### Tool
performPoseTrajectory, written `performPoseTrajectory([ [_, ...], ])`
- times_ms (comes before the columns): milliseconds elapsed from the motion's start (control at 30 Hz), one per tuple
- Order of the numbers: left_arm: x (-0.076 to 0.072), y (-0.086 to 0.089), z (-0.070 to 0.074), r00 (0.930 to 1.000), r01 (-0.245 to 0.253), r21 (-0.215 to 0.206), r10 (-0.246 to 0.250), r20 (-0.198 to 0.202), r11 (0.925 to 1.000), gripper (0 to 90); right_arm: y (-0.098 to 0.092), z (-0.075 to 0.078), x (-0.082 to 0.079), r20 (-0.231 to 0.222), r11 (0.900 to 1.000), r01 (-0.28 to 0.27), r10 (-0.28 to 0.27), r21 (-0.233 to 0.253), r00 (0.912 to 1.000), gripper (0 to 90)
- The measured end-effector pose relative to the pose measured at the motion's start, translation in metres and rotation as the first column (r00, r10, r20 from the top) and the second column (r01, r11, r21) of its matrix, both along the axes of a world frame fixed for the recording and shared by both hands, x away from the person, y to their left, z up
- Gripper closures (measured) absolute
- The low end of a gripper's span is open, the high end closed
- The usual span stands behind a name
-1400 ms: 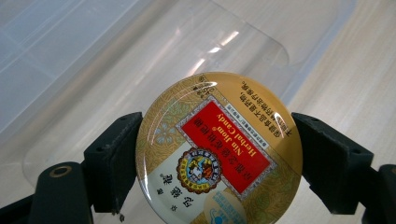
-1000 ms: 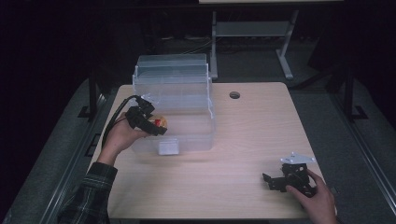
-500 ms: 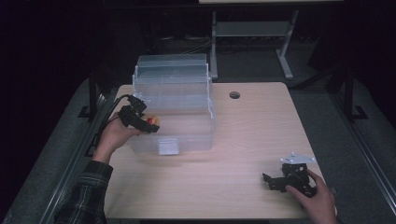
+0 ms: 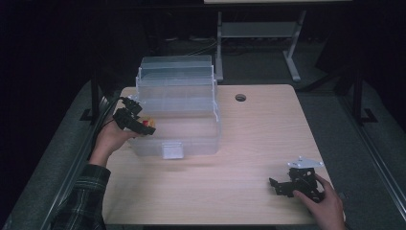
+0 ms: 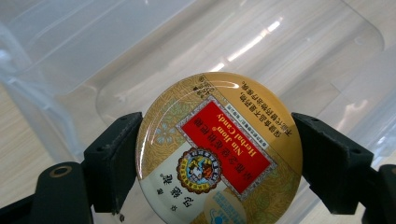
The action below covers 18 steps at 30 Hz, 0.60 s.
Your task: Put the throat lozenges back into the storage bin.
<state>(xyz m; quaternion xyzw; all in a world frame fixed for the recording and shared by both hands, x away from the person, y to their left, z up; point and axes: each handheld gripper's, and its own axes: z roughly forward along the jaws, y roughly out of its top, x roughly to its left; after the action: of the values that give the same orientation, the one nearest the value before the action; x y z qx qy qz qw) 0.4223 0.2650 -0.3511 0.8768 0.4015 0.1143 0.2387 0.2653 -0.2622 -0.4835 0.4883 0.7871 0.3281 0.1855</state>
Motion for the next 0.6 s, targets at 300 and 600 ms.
performPoseTrajectory([
  [300, -0.0004, 0.0069, 0.0001, 0.9999, -0.016, 0.014, 0.016, 0.0, 0.9998, 19.4, 0.0, 0.0, 0.0, 0.0, 1.0, 0.0, 0.0, 0.0, 1.0, 0.0],
  [600, -0.0007, 0.0072, -0.0006, 0.9999, -0.012, 0.021, 0.012, -0.008, 0.9997, 19.4, 0.0, 0.0, 0.0, 0.0, 1.0, 0.0, 0.0, 0.0, 1.0, 0.0],
])
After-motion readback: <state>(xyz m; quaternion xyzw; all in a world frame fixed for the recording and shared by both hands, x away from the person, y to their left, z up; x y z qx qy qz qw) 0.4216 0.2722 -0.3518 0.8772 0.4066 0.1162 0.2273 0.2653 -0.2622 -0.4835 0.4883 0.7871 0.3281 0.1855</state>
